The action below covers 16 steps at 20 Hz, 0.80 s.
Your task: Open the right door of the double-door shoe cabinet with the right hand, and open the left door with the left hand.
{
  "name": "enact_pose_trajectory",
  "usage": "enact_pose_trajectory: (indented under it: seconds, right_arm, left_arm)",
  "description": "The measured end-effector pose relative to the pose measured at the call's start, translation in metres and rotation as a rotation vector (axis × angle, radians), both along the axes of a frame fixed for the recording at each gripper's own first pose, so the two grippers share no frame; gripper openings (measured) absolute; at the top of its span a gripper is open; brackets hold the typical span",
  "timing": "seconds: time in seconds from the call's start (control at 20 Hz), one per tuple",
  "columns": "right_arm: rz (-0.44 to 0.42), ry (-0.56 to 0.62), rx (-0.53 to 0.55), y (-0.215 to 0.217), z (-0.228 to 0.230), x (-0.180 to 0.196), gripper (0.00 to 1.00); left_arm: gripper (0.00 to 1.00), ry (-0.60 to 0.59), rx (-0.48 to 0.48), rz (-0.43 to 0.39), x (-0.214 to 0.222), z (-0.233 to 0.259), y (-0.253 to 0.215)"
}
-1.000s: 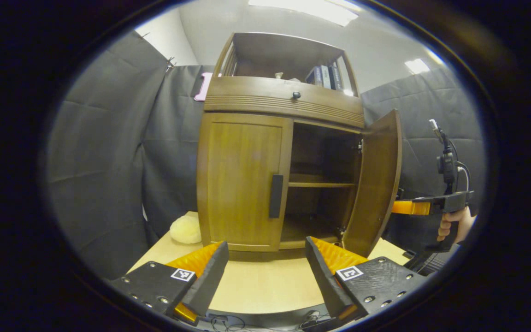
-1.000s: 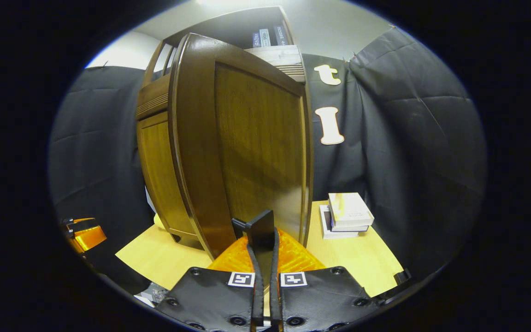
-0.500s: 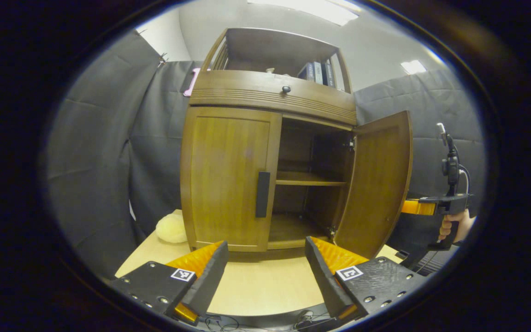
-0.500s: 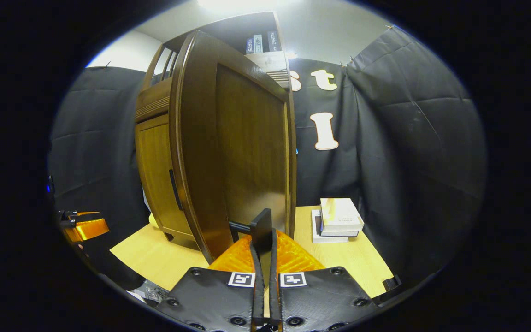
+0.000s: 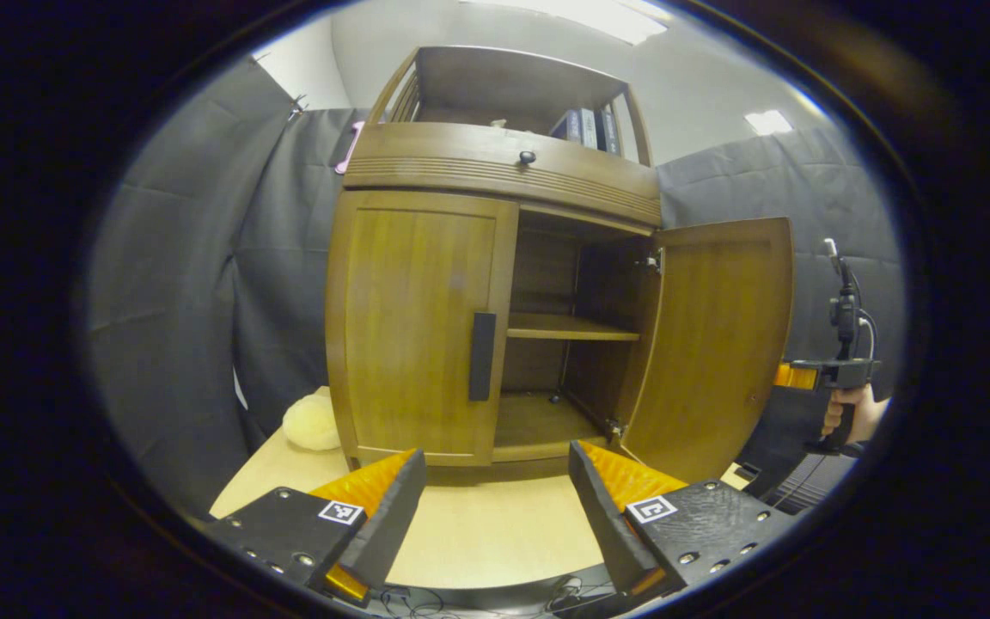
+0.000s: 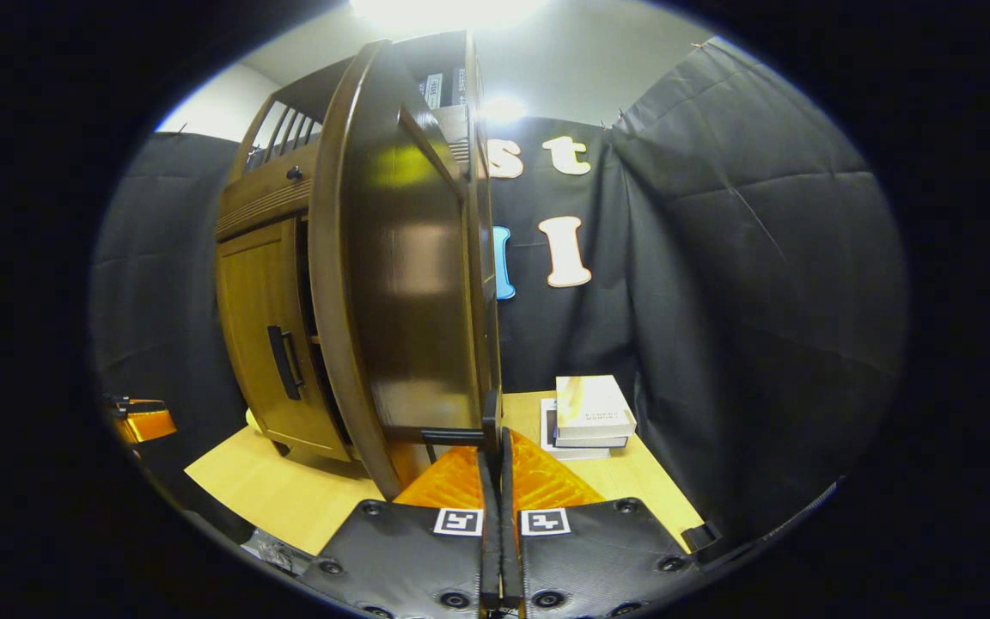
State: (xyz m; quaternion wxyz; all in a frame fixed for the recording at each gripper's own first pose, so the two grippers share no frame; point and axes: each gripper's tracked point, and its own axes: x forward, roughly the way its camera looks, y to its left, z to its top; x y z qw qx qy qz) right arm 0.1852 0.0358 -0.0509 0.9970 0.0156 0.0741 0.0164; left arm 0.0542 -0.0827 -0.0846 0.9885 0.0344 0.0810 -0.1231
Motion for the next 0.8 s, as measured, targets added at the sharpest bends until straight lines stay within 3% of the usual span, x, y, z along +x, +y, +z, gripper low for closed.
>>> enact_pose_trajectory:
  seconds: [0.3,0.5,0.8]
  right_arm:
    - [0.038,0.011,0.009,-0.013,-0.003,0.001,0.00]
    - [0.045,0.015,0.004,-0.017,-0.002,-0.011,0.05]
    - [0.004,0.035,0.014,-0.018,-0.002,-0.041,0.05]
  left_arm:
    - [0.95,0.003,0.016,-0.023,0.002,-0.002,-0.003]
    - [0.94,-0.007,0.028,-0.024,0.000,-0.003,-0.007]
    - [0.95,0.013,-0.020,-0.018,0.002,-0.001,-0.002]
